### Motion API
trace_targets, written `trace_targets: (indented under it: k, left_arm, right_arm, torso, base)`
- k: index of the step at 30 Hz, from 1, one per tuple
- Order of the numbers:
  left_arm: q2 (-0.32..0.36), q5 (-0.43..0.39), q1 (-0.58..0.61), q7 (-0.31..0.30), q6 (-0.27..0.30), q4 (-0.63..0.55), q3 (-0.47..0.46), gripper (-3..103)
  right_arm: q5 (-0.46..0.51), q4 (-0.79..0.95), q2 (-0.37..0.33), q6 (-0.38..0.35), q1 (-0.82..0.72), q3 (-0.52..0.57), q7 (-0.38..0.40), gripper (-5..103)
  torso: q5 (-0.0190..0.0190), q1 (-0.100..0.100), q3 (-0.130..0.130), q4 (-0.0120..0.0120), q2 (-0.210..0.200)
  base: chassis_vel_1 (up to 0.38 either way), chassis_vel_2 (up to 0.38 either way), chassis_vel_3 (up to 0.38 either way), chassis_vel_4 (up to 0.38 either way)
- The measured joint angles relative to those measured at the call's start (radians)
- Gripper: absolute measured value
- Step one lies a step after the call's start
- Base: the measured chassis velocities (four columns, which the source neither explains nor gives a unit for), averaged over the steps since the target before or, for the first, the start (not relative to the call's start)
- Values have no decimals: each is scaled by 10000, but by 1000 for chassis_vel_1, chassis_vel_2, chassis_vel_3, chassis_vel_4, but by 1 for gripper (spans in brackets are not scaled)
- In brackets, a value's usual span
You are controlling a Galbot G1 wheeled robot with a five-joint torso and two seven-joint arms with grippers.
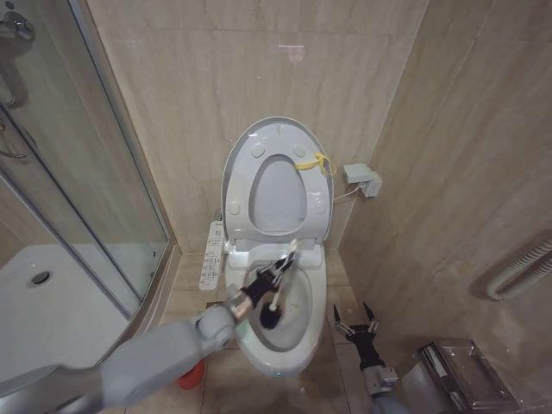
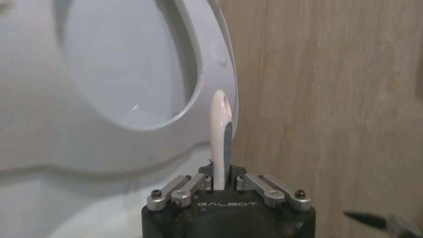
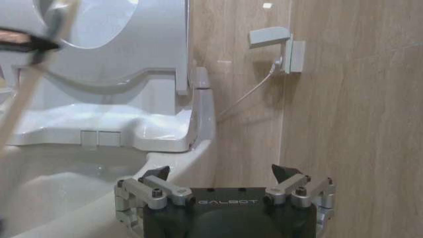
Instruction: Open the toilet lid, clean the toilet bowl with a toilet brush, close the toilet lid, and flush.
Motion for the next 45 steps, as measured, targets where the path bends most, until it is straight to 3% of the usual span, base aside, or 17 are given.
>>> trace_targets:
  k: [2,3,7,10,15,20,31,42,45]
  left_arm:
    - [618,208,536,79,-18,-452,-254,16]
    - [618,208,536,79,-18,-452,-254,16]
    - [1730,494,1584,323,-63,-1283,-1327,16]
    - [2177,556,2089,500,-99,-1500,-1926,16]
    - [2329,671,2616,736,-149,-1429,-2416,16]
    - [1908,741,2614,949,-167,-821,-2305,16]
    - [-497,635,818,846,-331,1963,-448,16]
    - [-1276,253,51,671,-330,1897,-41,16]
    - [-2189,190,-420,719,-445,2271,-208,16]
  right_arm:
    - [-29,34,29,2,-11,-4,-2,100]
    - [-29,34,29,2,-11,-4,-2,100]
    - [-181,150,176,1,-70,-51,-3,100]
    - [-281,115,264,2,-16,-75,0,100]
    - [-443,11,423,4,91,-130,4,100]
    - [-588,-99,572,5,202,-182,6,100]
    - [-593,-129,484,0,169,-70,33,100]
    - [-284,-8,211,2,24,101,37,100]
    - [-259,15,213,12,-5,118,37,100]
  torso:
    - [0,0,0,2,0]
    - [0,0,0,2,0]
    - [2,0,0,1,0]
    - [3,-1,-1,2,0]
    - [2,0,0,3,1]
    - [3,-1,0,3,0]
    - [7,2,2,0,-2]
    - [8,1,2,1,-2]
    - [9,1,1,-3,-1]
  base:
    - [0,0,0,0]
    - [0,0,0,0]
    - [0,0,0,0]
    - [0,0,0,0]
    - [0,0,0,0]
    - [0,0,0,0]
    - [0,0,0,0]
    - [0,0,0,0]
    - [0,0,0,0]
